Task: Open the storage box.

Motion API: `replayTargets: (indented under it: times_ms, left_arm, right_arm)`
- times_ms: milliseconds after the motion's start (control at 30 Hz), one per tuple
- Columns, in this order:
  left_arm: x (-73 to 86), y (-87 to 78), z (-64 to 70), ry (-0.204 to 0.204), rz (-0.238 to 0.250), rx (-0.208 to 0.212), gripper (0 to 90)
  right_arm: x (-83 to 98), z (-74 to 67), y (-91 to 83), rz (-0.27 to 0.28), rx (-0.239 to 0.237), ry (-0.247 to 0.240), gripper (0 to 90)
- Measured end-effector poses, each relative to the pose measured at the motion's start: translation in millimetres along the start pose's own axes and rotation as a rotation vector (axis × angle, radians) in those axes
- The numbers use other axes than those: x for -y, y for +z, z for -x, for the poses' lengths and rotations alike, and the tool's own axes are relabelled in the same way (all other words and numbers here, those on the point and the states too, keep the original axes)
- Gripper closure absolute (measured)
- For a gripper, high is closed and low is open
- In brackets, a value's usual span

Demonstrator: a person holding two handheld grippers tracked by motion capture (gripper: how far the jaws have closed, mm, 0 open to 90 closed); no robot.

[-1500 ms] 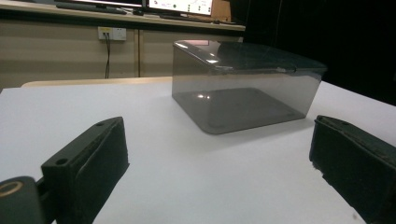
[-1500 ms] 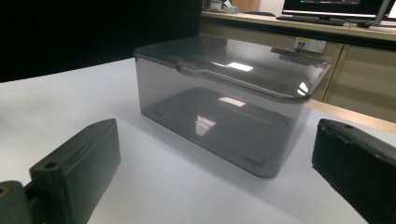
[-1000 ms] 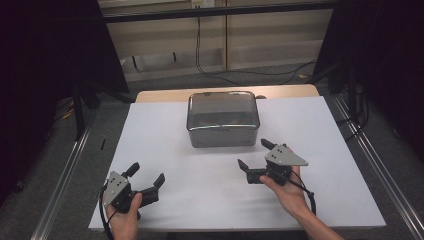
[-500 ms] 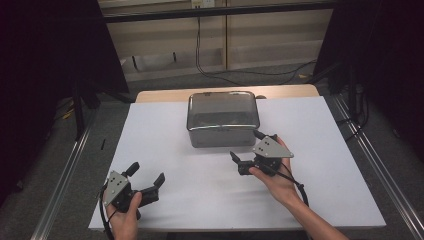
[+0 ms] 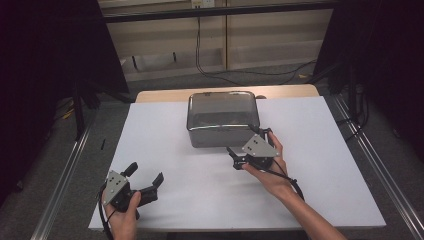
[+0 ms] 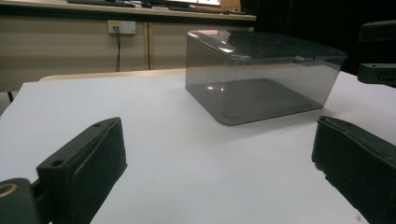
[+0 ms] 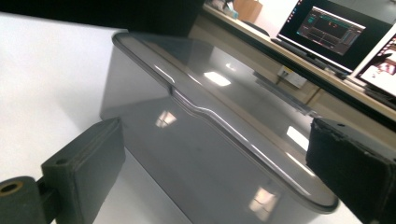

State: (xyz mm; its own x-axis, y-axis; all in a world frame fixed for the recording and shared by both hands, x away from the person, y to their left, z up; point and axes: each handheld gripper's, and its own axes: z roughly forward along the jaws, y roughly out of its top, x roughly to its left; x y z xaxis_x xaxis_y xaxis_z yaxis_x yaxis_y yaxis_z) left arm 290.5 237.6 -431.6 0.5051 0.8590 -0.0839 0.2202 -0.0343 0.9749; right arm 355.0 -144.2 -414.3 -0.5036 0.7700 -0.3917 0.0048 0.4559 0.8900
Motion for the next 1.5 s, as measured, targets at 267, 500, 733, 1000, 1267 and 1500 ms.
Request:
replayTargets:
  times_ms: [267,500,733,1000,1267,1500]
  left_arm:
    - [-0.2,3.6,-0.5,-0.001,-0.005,-0.005,2.9]
    - [0.4,6.2,0.1,0.004,-0.014,-0.002,2.8]
    - [0.3,5.8,-0.7,0.004,-0.015,-0.011,2.9]
    - [1.2,8.0,1.6,0.008,-0.022,0.005,2.8]
    - [1.4,9.0,2.1,0.012,-0.028,0.008,2.9]
    - [1.5,9.2,0.5,0.006,-0.028,0.008,2.9]
  right_arm:
    - [-14.8,-0.5,3.5,0.002,0.078,-0.229,8.9]
    - [-18.1,-3.4,6.4,0.000,0.077,-0.354,7.7]
    - [-17.1,-17.1,13.9,-0.056,0.121,-0.616,9.6]
    - [-16.0,-27.4,20.5,-0.075,0.144,-0.763,24.5]
    - [-12.7,-28.2,27.6,-0.121,0.141,-0.804,37.7]
    - [-10.7,-34.2,35.3,-0.145,0.140,-0.855,49.4]
